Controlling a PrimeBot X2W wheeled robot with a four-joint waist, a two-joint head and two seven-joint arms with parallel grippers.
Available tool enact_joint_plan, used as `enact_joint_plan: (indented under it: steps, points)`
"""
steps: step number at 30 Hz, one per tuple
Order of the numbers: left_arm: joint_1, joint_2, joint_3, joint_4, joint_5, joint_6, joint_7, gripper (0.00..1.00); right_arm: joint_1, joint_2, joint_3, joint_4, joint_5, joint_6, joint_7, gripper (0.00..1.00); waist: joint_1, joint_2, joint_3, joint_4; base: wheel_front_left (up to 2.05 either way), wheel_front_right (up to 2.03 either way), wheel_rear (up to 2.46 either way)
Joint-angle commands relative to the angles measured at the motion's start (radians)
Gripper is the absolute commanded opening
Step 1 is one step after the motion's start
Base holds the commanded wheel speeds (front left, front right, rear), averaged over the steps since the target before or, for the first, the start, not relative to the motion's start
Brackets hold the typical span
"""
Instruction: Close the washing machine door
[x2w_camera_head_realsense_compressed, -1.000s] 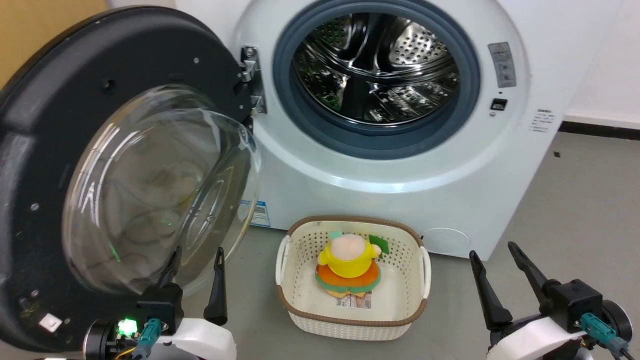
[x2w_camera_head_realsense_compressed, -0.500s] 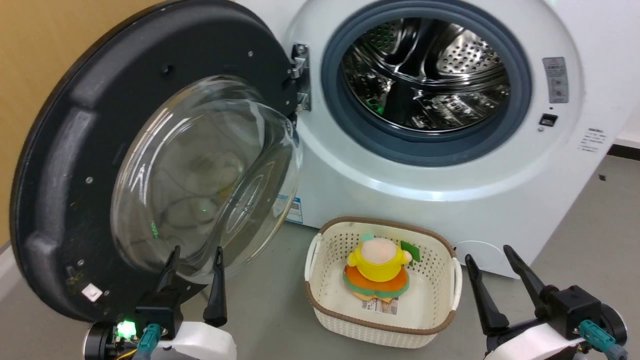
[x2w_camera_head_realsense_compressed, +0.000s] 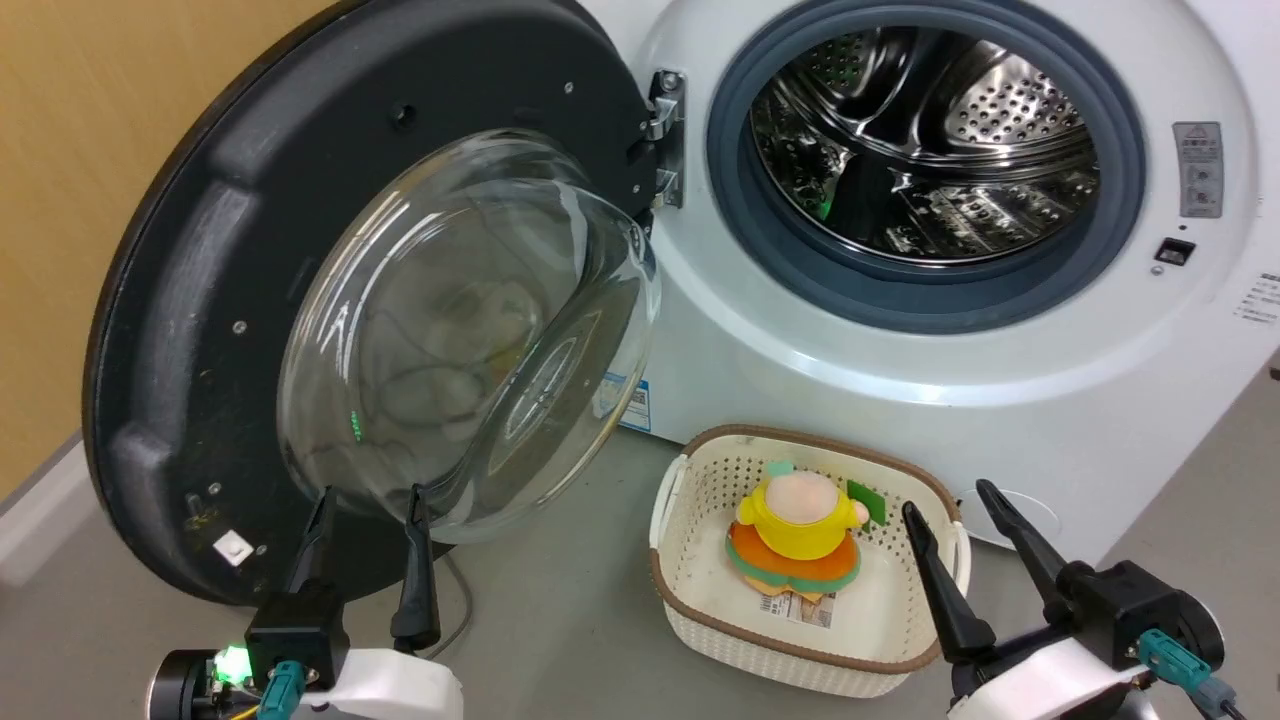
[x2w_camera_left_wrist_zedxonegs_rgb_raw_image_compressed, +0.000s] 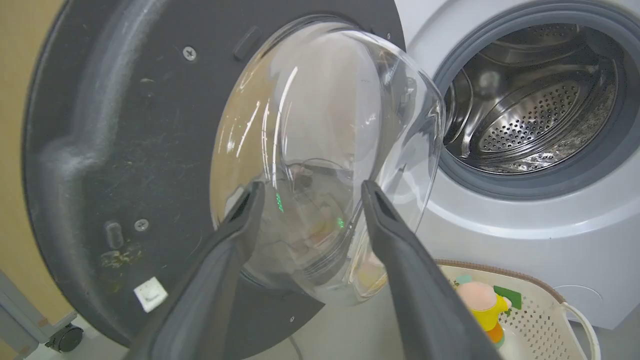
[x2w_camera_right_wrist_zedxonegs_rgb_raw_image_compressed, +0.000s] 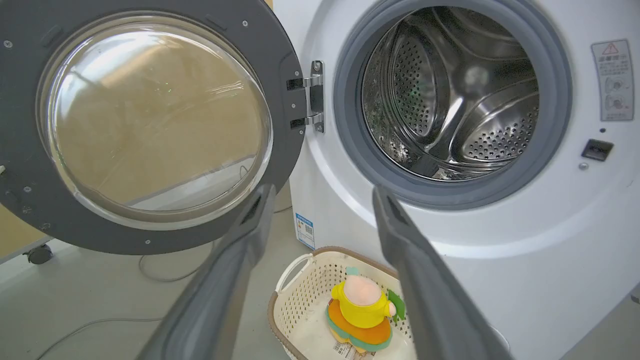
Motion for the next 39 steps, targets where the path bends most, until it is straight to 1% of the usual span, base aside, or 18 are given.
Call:
enact_joint_plan:
  steps: [1, 28, 39]
  points:
    - [0.017, 0.003, 0.002, -0.009, -0.006, 0.012, -0.011, 1.0, -0.022, -0.012, 0.012, 0.007, 0.012, 0.0, -0.011, 1.0, 0.0, -0.0001, 0.004, 0.013, 0.0, 0.0, 0.0]
    - [0.051, 0.0, -0.003, -0.061, -0.017, 0.07, -0.066, 1.0, -0.068, -0.053, 0.102, 0.038, 0.084, 0.001, -0.065, 1.0, 0.0, -0.0001, 0.014, 0.128, 0.0, 0.0, 0.0]
    - [0.056, 0.002, -0.002, -0.072, -0.016, 0.077, -0.088, 1.0, -0.073, -0.063, 0.124, 0.047, 0.112, 0.001, -0.088, 1.0, 0.0, -0.0001, 0.016, 0.173, 0.0, 0.0, 0.0]
